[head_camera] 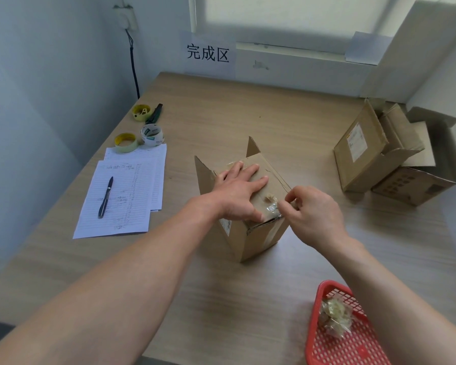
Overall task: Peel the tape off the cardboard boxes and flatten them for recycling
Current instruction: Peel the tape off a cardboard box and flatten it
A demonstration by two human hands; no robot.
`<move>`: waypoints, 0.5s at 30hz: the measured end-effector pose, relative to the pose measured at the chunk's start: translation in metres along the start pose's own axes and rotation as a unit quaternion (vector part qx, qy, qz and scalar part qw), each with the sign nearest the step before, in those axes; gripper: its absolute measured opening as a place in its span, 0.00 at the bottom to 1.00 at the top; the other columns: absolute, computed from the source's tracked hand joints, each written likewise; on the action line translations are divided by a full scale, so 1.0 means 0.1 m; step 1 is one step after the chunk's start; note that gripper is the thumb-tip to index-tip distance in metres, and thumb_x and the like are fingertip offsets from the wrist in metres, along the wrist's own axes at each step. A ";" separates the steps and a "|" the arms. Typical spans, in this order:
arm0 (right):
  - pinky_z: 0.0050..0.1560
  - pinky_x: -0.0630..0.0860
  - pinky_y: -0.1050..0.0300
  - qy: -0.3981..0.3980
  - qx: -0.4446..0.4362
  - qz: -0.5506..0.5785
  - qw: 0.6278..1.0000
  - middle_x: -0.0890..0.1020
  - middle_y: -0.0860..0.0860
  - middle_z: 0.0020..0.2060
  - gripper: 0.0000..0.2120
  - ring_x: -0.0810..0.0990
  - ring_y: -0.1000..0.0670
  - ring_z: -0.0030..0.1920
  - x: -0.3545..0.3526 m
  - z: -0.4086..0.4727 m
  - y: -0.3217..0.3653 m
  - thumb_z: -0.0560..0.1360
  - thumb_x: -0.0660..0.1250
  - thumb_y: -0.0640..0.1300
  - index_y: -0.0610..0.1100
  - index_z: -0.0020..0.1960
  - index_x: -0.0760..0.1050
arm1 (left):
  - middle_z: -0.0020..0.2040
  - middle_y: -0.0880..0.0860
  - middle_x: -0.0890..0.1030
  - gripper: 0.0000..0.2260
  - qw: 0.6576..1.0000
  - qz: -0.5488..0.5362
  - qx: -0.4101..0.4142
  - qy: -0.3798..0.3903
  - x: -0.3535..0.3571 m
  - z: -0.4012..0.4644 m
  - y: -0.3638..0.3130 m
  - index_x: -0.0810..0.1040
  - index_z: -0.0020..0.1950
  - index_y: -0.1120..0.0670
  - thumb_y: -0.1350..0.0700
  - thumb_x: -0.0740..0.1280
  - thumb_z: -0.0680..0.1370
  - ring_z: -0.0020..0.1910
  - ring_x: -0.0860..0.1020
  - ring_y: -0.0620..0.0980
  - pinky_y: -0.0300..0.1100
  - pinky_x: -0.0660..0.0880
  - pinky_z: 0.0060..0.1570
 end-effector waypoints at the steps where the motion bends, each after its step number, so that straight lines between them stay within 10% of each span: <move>1: 0.40 0.65 0.54 0.009 -0.005 -0.009 1.000 0.77 0.52 0.43 0.14 0.76 0.47 0.45 0.01 0.00 0.01 0.72 0.69 0.63 0.52 0.44 0.75 | 0.82 0.47 0.42 0.42 1.000 0.000 0.003 0.000 0.00 0.00 0.00 0.51 0.81 0.41 0.37 0.70 0.73 0.80 0.37 0.53 0.52 0.39 0.75; 5: 0.38 0.64 0.54 0.026 -0.001 -0.043 0.999 0.74 0.54 0.43 0.24 0.74 0.49 0.44 0.06 0.00 0.02 0.65 0.72 0.71 0.52 0.44 0.71 | 0.82 0.47 0.43 0.42 1.000 0.000 0.008 -0.003 0.00 0.01 -0.02 0.51 0.81 0.41 0.37 0.69 0.73 0.80 0.37 0.53 0.52 0.38 0.75; 15: 0.41 0.66 0.54 -0.031 0.030 0.118 0.992 0.75 0.53 0.43 0.11 0.75 0.49 0.44 0.15 -0.03 -0.12 0.72 0.74 0.53 0.50 0.45 0.73 | 0.82 0.47 0.42 0.42 1.000 -0.004 0.010 0.001 0.01 0.03 -0.01 0.51 0.81 0.41 0.38 0.71 0.73 0.80 0.37 0.53 0.51 0.38 0.75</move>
Point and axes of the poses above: each hand's wrist, its own z-axis towards the middle knuckle, its own x-axis out of the palm, y = z × x, the point moved 7 cm from there along z, towards the middle knuckle
